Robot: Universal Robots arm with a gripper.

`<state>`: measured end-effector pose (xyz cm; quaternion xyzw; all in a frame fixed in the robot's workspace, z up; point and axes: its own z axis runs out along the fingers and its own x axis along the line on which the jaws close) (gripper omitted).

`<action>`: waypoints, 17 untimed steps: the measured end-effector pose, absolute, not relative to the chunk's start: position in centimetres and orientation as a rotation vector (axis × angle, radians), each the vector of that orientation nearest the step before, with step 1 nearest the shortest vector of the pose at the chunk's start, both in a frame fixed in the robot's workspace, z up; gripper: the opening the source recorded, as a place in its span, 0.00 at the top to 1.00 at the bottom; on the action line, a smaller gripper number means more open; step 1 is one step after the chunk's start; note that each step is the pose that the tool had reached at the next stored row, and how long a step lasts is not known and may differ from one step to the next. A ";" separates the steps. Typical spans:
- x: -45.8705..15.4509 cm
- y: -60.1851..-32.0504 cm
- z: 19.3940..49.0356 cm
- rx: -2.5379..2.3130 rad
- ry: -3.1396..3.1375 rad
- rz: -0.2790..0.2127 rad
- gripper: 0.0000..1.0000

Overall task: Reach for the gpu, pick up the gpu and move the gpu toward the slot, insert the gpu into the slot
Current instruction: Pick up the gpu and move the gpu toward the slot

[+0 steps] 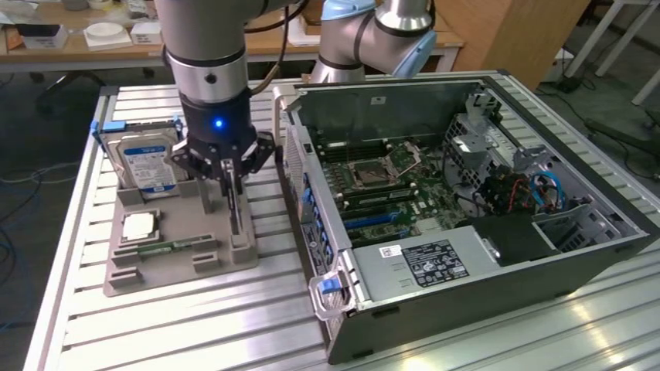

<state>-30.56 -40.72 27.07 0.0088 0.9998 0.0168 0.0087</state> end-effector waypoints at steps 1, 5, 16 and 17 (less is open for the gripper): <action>-30.6 -40.7 27.2 0.028 3.124 0.053 0.74; -30.6 -40.7 27.7 0.028 3.124 0.052 0.74; -30.6 -40.7 29.3 0.028 3.124 0.053 0.74; -30.6 -40.7 29.5 0.028 3.123 0.053 0.74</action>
